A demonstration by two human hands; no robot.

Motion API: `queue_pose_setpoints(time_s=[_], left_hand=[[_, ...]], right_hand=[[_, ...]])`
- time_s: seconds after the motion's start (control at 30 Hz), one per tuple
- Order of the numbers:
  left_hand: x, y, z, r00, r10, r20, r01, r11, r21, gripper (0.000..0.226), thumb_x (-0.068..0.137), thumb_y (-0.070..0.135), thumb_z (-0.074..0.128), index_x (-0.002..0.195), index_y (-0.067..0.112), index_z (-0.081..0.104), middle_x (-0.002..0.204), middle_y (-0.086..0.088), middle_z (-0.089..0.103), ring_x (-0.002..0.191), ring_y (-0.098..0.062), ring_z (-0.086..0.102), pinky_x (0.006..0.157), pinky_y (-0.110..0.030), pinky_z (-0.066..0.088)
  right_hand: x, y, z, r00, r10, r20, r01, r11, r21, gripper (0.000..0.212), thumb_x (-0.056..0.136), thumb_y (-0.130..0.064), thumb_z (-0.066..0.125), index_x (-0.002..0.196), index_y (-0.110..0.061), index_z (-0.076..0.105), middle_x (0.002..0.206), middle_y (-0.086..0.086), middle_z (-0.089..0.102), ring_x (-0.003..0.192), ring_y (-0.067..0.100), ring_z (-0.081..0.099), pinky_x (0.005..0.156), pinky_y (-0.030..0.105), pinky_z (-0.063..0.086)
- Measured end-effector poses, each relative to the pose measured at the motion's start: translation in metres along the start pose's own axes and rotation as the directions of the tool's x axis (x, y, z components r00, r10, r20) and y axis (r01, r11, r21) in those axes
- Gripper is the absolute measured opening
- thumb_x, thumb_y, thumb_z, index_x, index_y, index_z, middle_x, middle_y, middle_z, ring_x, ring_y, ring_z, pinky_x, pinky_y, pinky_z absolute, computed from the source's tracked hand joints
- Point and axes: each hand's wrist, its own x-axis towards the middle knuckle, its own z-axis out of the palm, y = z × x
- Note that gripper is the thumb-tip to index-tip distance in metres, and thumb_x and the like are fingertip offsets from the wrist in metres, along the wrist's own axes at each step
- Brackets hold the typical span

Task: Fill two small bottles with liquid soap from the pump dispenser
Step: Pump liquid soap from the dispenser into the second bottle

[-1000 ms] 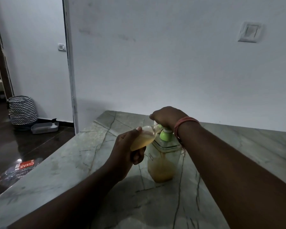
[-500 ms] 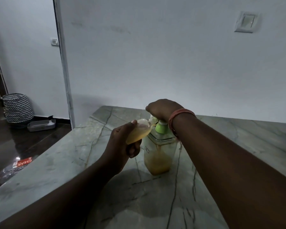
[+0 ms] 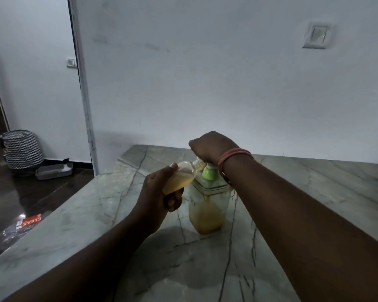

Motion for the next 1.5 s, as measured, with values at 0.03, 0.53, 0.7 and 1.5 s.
queue_pose_setpoints(time_s=[0.03,0.53,0.7,1.5], left_hand=[[0.001,-0.001,-0.001,1.0,0.003,0.008,-0.003,1.0,-0.004,0.038,0.099,0.041,0.059,0.086,0.011,0.078,0.051,-0.005,0.051,0.038,-0.013,0.039,0.042,-0.022,0.033],[-0.001,0.004,0.003,1.0,-0.002,0.006,0.001,1.0,0.019,0.037,0.096,0.046,0.06,0.09,0.015,0.079,0.054,-0.004,0.052,0.04,-0.013,0.041,0.042,-0.023,0.033],[0.001,-0.001,0.001,1.0,0.001,-0.01,-0.001,1.0,-0.008,0.039,0.092,0.046,0.066,0.086,0.009,0.075,0.052,-0.006,0.051,0.038,-0.014,0.039,0.042,-0.022,0.033],[0.005,0.001,0.0,0.999,0.026,0.022,-0.026,1.0,-0.006,0.037,0.094,0.045,0.065,0.081,0.012,0.076,0.052,-0.008,0.051,0.038,-0.014,0.039,0.043,-0.022,0.033]], right_hand=[[0.001,0.001,0.0,1.0,-0.005,0.019,0.005,1.0,-0.003,0.025,0.084,-0.034,0.043,0.07,-0.016,0.054,0.087,0.006,0.055,0.079,0.024,0.053,0.059,0.028,0.032],[-0.001,-0.003,-0.008,0.999,0.037,0.031,-0.036,0.999,-0.024,0.019,0.074,-0.032,0.048,0.07,-0.016,0.058,0.081,0.003,0.065,0.07,0.02,0.059,0.054,0.026,0.037],[0.001,0.001,0.0,0.999,0.016,0.034,-0.016,1.0,-0.011,0.021,0.08,-0.031,0.042,0.067,-0.018,0.052,0.085,0.004,0.057,0.077,0.023,0.054,0.052,0.027,0.03],[0.0,-0.003,-0.007,0.998,0.024,0.056,-0.022,0.999,-0.029,0.02,0.088,-0.027,0.042,0.086,-0.016,0.058,0.115,0.01,0.061,0.089,0.024,0.053,0.071,0.028,0.035]])
